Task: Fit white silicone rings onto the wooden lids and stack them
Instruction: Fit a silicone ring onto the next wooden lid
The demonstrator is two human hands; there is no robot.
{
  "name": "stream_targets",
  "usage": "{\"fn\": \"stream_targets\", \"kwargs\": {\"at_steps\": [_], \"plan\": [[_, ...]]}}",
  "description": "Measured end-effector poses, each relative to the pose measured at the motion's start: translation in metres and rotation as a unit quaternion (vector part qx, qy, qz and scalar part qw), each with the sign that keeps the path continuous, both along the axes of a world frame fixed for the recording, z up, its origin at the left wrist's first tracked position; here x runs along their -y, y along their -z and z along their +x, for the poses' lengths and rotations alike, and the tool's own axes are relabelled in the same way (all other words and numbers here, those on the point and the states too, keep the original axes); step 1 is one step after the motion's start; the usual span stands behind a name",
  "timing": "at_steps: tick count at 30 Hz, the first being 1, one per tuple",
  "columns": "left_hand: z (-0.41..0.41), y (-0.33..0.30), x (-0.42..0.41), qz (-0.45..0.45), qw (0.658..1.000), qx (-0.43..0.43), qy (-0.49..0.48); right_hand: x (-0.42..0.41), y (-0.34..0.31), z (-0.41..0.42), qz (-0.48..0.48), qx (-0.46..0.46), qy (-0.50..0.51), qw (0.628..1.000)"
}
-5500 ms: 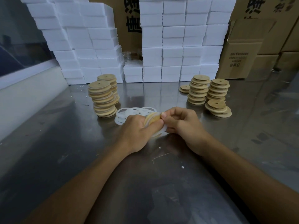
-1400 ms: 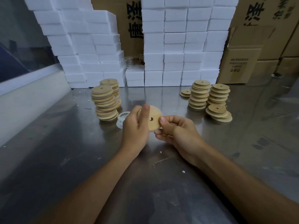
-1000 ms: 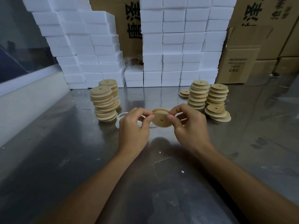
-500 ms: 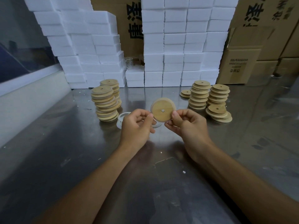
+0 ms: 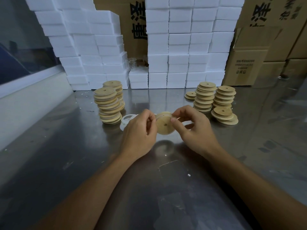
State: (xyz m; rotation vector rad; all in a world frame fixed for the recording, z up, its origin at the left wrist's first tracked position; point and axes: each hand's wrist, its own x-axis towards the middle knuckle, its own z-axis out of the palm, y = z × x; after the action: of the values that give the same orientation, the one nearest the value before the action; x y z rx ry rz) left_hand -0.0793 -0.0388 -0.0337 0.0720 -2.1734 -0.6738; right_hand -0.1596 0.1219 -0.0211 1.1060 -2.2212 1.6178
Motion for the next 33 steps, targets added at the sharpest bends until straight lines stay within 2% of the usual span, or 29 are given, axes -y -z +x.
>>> {"fn": "stream_targets", "kwargs": {"at_steps": [3, 7, 11, 17, 24, 28, 33], "plan": [[0.005, -0.005, 0.001, -0.074, 0.997, 0.012, -0.014, 0.001, -0.001, 0.002, 0.064, -0.072, -0.021, 0.995], [0.01, -0.013, -0.004, -0.144, 0.989, 0.011, -0.015, 0.002, -0.001, 0.003, 0.081, -0.118, -0.034, 0.989], [0.011, -0.015, -0.008, -0.166, 0.986, 0.003, -0.005, 0.004, 0.001, 0.003, 0.037, -0.112, -0.007, 0.993], [0.006, -0.012, -0.006, -0.127, 0.992, -0.008, 0.01, 0.005, 0.002, 0.002, -0.031, -0.041, 0.032, 0.998], [0.002, -0.006, -0.003, -0.055, 0.998, -0.018, 0.021, 0.008, -0.001, 0.004, -0.103, 0.086, 0.024, 0.991], [0.001, -0.004, -0.002, -0.031, 0.999, -0.027, 0.028, 0.008, -0.005, 0.008, -0.167, 0.197, 0.004, 0.966], [-0.002, 0.0, -0.004, 0.017, 0.999, -0.038, 0.025, 0.009, -0.008, 0.01, -0.229, 0.33, -0.03, 0.915]]}}
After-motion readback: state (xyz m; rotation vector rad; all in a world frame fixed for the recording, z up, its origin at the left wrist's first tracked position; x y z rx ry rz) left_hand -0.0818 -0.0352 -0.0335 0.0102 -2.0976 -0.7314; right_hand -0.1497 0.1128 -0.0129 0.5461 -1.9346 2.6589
